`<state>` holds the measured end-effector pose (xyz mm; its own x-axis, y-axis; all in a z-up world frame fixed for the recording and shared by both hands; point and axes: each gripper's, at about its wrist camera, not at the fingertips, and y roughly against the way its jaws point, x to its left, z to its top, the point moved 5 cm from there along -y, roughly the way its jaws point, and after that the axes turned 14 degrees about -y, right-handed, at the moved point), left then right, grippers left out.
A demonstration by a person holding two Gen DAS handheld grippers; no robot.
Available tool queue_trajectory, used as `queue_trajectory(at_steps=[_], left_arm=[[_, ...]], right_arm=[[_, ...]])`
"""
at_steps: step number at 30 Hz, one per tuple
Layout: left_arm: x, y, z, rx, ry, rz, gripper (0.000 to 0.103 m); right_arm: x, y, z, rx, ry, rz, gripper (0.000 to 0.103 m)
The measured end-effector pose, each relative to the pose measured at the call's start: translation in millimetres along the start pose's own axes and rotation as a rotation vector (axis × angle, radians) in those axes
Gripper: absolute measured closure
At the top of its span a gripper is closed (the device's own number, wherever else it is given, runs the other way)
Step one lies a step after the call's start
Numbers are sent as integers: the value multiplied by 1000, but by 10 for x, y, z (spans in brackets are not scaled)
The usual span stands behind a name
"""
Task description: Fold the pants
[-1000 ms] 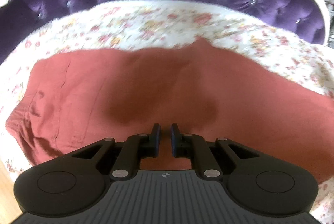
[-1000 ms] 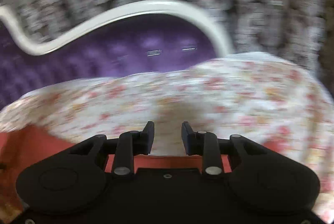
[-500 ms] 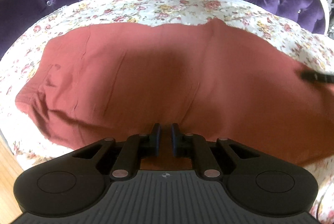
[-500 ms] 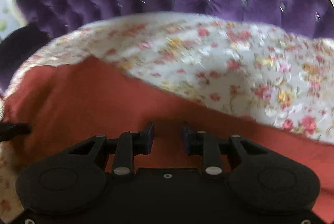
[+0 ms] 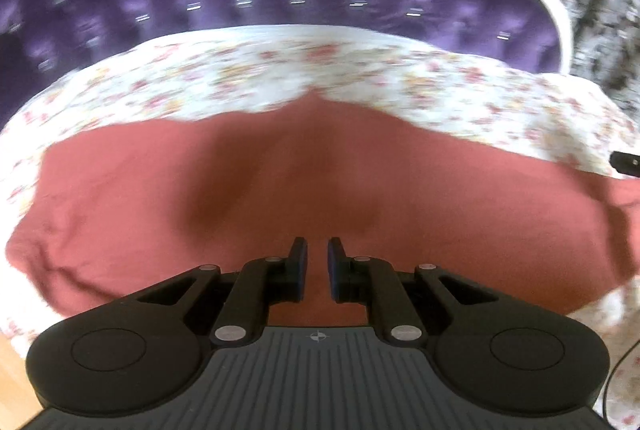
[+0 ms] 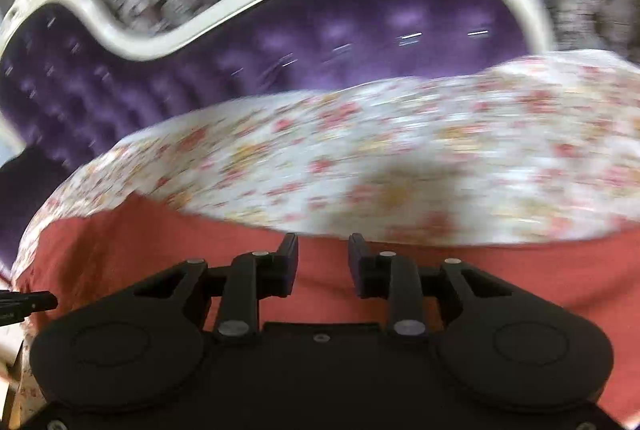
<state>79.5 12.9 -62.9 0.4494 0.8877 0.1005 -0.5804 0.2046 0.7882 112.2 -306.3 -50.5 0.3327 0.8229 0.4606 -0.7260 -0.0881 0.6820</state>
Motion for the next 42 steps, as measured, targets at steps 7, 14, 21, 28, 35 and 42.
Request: queue_trajectory(at_steps=[7, 14, 21, 28, 35, 42], left_arm=[[-806, -125, 263, 5, -118, -108, 91], [-1395, -179, 402, 26, -211, -159, 91], [-1714, -245, 395, 68, -260, -160, 91], [-1911, -297, 446, 89, -298, -157, 91], [-2021, -366, 476, 107, -306, -163, 91], [-2172, -455, 595, 105, -311, -166, 91]], right_arm=[[-1205, 782, 136, -78, -138, -152, 58], [-2078, 908, 161, -44, -225, -187, 58], [-2410, 809, -29, 36, -311, -43, 54], [-2623, 961, -72, 47, -442, 82, 54], [-2689, 981, -169, 83, -385, 75, 49], [-2581, 632, -36, 119, -453, 248, 57]])
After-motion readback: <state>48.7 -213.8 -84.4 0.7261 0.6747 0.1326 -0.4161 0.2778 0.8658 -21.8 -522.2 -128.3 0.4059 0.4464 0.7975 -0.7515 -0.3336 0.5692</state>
